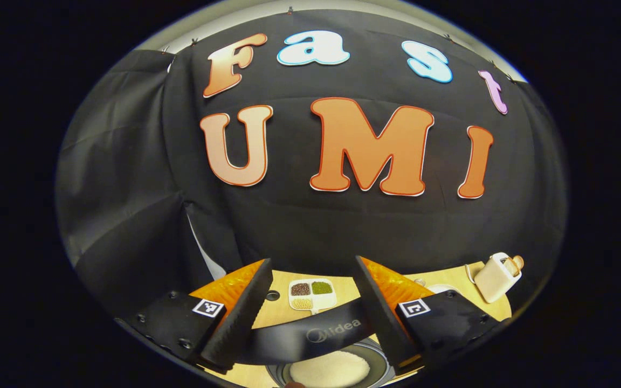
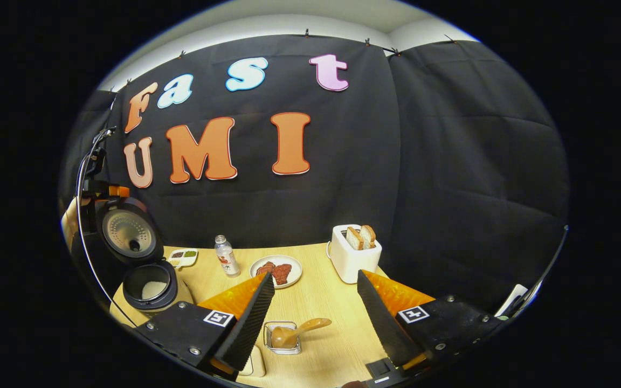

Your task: Close the left gripper, press the button to open the rice cooker; take a wooden spoon from the chopstick holder with the right hand, scoop a spoonful of rice and pour it into the rice cooker, then put the wooden spoon back into the chopstick holder.

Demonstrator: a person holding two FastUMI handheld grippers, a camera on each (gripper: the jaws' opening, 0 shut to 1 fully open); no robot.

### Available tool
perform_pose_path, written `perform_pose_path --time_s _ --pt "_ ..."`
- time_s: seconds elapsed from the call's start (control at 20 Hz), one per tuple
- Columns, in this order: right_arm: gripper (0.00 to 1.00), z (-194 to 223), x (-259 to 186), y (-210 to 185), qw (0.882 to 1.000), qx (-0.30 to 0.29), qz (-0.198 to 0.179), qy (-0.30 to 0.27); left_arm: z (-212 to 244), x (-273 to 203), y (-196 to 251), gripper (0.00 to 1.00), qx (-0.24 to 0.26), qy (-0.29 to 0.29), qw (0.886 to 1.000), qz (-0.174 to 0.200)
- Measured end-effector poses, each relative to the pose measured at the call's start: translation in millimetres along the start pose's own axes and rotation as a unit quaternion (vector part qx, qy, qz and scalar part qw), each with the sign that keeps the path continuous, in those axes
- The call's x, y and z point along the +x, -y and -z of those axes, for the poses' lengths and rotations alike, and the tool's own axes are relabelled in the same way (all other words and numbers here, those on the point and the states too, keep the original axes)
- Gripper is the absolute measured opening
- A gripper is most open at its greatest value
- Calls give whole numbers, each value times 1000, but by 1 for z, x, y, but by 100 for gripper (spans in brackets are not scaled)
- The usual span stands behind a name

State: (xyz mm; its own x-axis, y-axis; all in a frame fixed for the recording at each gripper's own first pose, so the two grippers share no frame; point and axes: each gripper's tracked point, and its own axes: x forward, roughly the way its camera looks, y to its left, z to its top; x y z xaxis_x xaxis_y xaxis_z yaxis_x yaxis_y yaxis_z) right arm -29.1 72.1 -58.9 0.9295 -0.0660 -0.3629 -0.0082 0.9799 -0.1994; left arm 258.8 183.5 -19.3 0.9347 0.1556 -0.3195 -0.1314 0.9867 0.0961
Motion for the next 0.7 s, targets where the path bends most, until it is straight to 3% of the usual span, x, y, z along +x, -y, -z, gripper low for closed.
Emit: perform_pose_path --time_s 0.4,0.7 --pt "95 -9 2 -5 999 10 -30 11 27 -49 18 100 5 -1 1000 17" --pt "95 -3 5 -4 998 15 -67 5 83 -87 46 100 -3 -7 1000 26"
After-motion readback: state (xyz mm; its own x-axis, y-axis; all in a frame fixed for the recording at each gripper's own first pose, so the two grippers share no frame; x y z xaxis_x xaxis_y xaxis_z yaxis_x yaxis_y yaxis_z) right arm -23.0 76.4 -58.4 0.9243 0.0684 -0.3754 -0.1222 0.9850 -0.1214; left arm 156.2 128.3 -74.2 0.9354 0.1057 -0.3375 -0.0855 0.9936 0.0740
